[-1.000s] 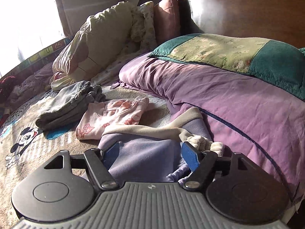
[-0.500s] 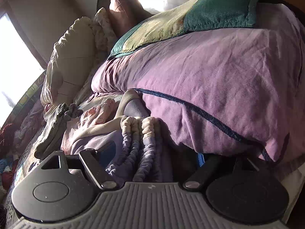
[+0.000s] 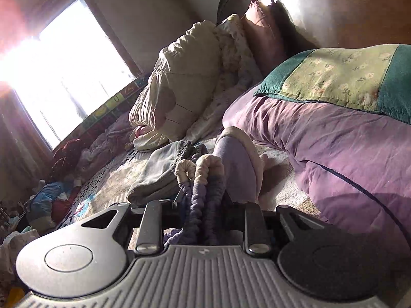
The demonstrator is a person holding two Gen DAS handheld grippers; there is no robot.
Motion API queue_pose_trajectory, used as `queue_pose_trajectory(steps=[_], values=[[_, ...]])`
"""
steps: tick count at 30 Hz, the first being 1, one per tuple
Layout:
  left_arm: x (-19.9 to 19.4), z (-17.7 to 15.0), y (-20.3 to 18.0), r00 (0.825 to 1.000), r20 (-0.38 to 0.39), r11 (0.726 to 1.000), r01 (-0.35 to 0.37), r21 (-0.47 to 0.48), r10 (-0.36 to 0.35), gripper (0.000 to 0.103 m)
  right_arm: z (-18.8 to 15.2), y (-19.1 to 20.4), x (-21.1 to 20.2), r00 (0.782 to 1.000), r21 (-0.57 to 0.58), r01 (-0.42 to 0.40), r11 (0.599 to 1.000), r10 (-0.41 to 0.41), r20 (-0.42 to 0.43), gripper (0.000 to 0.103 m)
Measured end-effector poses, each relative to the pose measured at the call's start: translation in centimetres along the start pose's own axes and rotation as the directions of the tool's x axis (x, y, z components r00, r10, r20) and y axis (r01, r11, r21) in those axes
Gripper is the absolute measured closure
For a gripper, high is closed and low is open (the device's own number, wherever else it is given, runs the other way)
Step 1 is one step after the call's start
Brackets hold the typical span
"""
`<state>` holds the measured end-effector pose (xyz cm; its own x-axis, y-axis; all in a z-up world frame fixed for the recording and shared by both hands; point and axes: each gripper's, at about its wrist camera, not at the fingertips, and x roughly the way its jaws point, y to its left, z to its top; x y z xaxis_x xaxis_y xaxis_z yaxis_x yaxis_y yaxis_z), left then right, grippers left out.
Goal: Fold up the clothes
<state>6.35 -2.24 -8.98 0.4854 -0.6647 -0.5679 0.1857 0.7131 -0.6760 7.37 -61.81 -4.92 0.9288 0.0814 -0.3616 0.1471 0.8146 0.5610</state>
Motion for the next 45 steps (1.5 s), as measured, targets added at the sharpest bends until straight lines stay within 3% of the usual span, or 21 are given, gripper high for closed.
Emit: queue_pose_trajectory(steps=[6, 9, 12, 14, 15, 17, 18, 20, 24, 27, 31, 35, 40, 45], values=[[0.5, 0.3, 1.5, 0.999, -0.009, 0.999, -0.036, -0.036, 0.036, 0.037, 5.7, 3.2, 2.0, 0.978, 0.174, -0.206, 0.963, 0.194, 0.082, 0.076], [0.8, 0.7, 2.0, 0.999, -0.007, 0.998, -0.053, -0.047, 0.052, 0.037, 8.7, 1.9, 3.1, 0.963, 0.296, -0.236, 0.925, 0.181, 0.201, 0.076], [1.3, 0.7, 2.3, 0.998, -0.012, 0.996, -0.064, -0.053, 0.064, 0.037, 9.0, -2.4, 5.4, 0.963, 0.483, -0.187, 0.855, 0.063, 0.262, 0.076], [1.7, 0.7, 2.5, 0.997, -0.024, 0.996, -0.075, -0.057, 0.074, 0.037, 7.0, -6.0, 8.7, 0.978, 0.556, -0.055, 0.829, -0.066, 0.196, 0.074], [1.8, 0.6, 2.5, 0.997, -0.029, 0.995, -0.079, -0.059, 0.078, 0.037, 5.4, -8.0, 10.5, 0.983, 0.606, 0.008, 0.796, -0.117, 0.14, 0.073], [1.8, 0.7, 2.4, 0.996, -0.028, 0.995, -0.081, -0.051, 0.079, 0.037, 0.8, -12.7, 13.8, 0.99, 0.75, 0.099, 0.654, -0.142, -0.007, 0.072], [1.7, 0.7, 2.3, 0.996, -0.027, 0.996, -0.081, -0.045, 0.079, 0.037, -1.1, -14.4, 14.7, 0.988, 0.791, 0.121, 0.599, -0.147, -0.04, 0.072], [1.6, 0.8, 2.1, 0.996, -0.026, 0.996, -0.08, -0.035, 0.08, 0.037, -2.4, -15.1, 13.9, 0.988, 0.778, 0.082, 0.623, -0.152, 0.018, 0.068], [1.4, 0.7, 1.9, 0.997, -0.02, 0.997, -0.072, -0.035, 0.071, 0.037, -2.2, -14.8, 11.8, 0.988, 0.734, 0.086, 0.673, -0.154, 0.026, 0.055], [0.9, 0.4, 1.3, 0.999, -0.011, 0.998, -0.049, -0.027, 0.049, 0.037, -1.3, -13.1, 9.3, 0.984, 0.64, 0.126, 0.758, -0.18, 0.018, 0.049], [-0.1, 0.3, 0.2, 1.0, 0.007, 1.0, -0.022, 0.002, 0.022, 0.037, -1.6, -7.9, 4.7, 0.987, 0.435, 0.141, 0.889, -0.161, 0.01, 0.044], [-2.0, 0.5, -1.0, 0.999, 0.05, 0.999, -0.01, 0.034, 0.008, 0.037, -3.6, -0.3, 0.4, 0.995, 0.252, 0.104, 0.962, -0.1, -0.029, 0.032], [-4.7, 0.4, -2.6, 0.993, 0.118, 0.996, -0.035, 0.088, 0.024, 0.03, -7.7, 11.3, -2.9, 0.993, 0.007, 0.054, 0.998, -0.053, -0.106, 0.024], [-7.1, -0.1, -3.2, 0.979, 0.173, 0.985, -0.129, 0.113, 0.108, 0.029, -13.6, 21.5, -4.5, 0.984, -0.262, 0.022, 0.965, -0.068, -0.167, 0.024]])
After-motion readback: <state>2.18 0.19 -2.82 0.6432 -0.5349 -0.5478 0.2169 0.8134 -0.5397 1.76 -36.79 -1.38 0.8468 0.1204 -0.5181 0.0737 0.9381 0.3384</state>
